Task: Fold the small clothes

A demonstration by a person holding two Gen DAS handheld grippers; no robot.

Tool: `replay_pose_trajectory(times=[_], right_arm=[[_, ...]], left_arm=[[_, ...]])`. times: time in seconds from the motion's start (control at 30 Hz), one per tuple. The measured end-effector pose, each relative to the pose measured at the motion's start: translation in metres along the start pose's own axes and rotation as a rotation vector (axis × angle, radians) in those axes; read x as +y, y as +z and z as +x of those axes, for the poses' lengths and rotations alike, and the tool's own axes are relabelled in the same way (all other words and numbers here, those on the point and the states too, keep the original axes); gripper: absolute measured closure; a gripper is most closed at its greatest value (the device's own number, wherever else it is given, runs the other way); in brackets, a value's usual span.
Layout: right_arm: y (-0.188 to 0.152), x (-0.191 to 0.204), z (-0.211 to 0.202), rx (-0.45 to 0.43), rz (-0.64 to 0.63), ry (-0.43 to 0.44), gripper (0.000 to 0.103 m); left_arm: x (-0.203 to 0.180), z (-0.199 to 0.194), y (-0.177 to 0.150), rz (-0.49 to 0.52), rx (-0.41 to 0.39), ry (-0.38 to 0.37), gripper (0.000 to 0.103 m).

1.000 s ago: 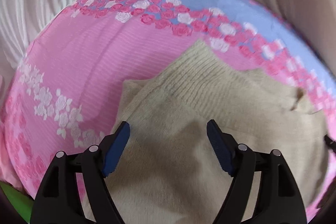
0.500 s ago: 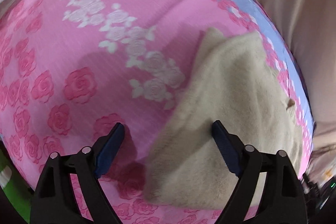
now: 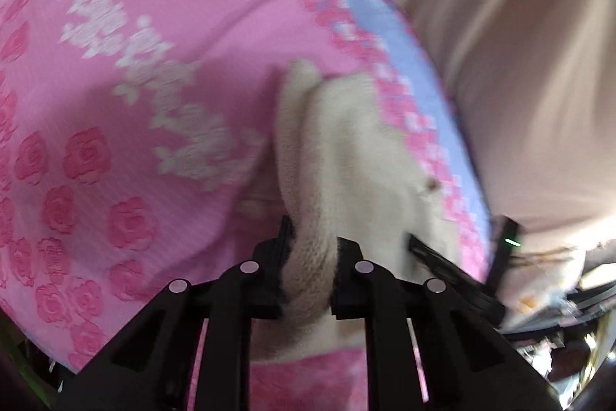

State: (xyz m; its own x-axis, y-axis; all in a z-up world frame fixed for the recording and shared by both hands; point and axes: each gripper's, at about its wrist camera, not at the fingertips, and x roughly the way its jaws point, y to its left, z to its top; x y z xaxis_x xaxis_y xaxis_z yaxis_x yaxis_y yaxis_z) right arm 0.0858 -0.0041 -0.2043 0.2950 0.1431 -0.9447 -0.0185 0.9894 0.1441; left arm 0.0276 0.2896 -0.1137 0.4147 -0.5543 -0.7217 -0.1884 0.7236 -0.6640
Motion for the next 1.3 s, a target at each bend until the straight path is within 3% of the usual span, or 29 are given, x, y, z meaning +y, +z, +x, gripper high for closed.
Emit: replay_pose_trajectory(times=[0.2, 0.3, 0.37, 0.5, 0.6, 0.63, 0.67, 0.7, 0.77, 0.87, 0.9, 0.97, 1.0, 1.03, 1.17, 1.3], right_arm=[[0.001, -0.011, 0.003, 0.020, 0.030, 0.052, 0.100], [-0.003, -0.026, -0.001, 0.009, 0.092, 0.130, 0.100], [-0.010, -0.045, -0.012, -0.015, 0.165, 0.201, 0.101], [-0.038, -0.095, -0.055, -0.112, 0.284, 0.225, 0.092], [-0.064, -0.138, -0.080, -0.117, 0.350, 0.198, 0.074], [-0.076, -0.153, -0.090, -0.122, 0.374, 0.194, 0.067], [-0.084, -0.164, -0.096, -0.132, 0.391, 0.192, 0.064], [-0.093, -0.174, -0.102, -0.143, 0.411, 0.195, 0.061], [-0.109, -0.186, -0.109, -0.158, 0.451, 0.197, 0.060], [-0.121, -0.188, -0.111, -0.166, 0.487, 0.260, 0.058], [-0.118, -0.180, -0.111, -0.160, 0.479, 0.286, 0.057], [-0.105, -0.154, -0.107, -0.127, 0.429, 0.333, 0.048], [-0.097, -0.139, -0.101, -0.100, 0.402, 0.366, 0.037], [-0.089, -0.123, -0.094, -0.076, 0.384, 0.396, 0.032], [-0.065, -0.077, -0.058, 0.057, 0.410, 0.550, 0.032], [-0.053, -0.034, -0.044, 0.154, 0.357, 0.544, 0.032]], left_arm=[[-0.075, 0.000, -0.013, 0.177, 0.051, -0.113, 0.089], [-0.122, 0.010, -0.026, 0.282, 0.087, -0.158, 0.090], [-0.164, 0.026, -0.040, 0.356, 0.157, -0.239, 0.092], [-0.232, 0.067, -0.070, 0.524, 0.229, -0.230, 0.095], [-0.267, 0.093, -0.095, 0.589, 0.268, -0.200, 0.095], [-0.276, 0.099, -0.105, 0.625, 0.256, -0.147, 0.093], [-0.279, 0.101, -0.109, 0.641, 0.248, -0.112, 0.084], [-0.278, 0.102, -0.113, 0.647, 0.239, -0.078, 0.064], [-0.262, 0.093, -0.114, 0.633, 0.178, 0.025, 0.036], [-0.217, 0.073, -0.103, 0.619, 0.096, 0.193, 0.033], [-0.201, 0.066, -0.098, 0.599, 0.086, 0.219, 0.033], [-0.170, 0.051, -0.084, 0.532, 0.062, 0.243, 0.033], [-0.151, 0.040, -0.077, 0.484, 0.047, 0.246, 0.032], [-0.142, 0.035, -0.073, 0.459, 0.039, 0.252, 0.031], [-0.090, 0.005, -0.058, 0.305, -0.001, 0.295, 0.029], [-0.066, -0.013, -0.055, 0.237, -0.037, 0.288, 0.029]])
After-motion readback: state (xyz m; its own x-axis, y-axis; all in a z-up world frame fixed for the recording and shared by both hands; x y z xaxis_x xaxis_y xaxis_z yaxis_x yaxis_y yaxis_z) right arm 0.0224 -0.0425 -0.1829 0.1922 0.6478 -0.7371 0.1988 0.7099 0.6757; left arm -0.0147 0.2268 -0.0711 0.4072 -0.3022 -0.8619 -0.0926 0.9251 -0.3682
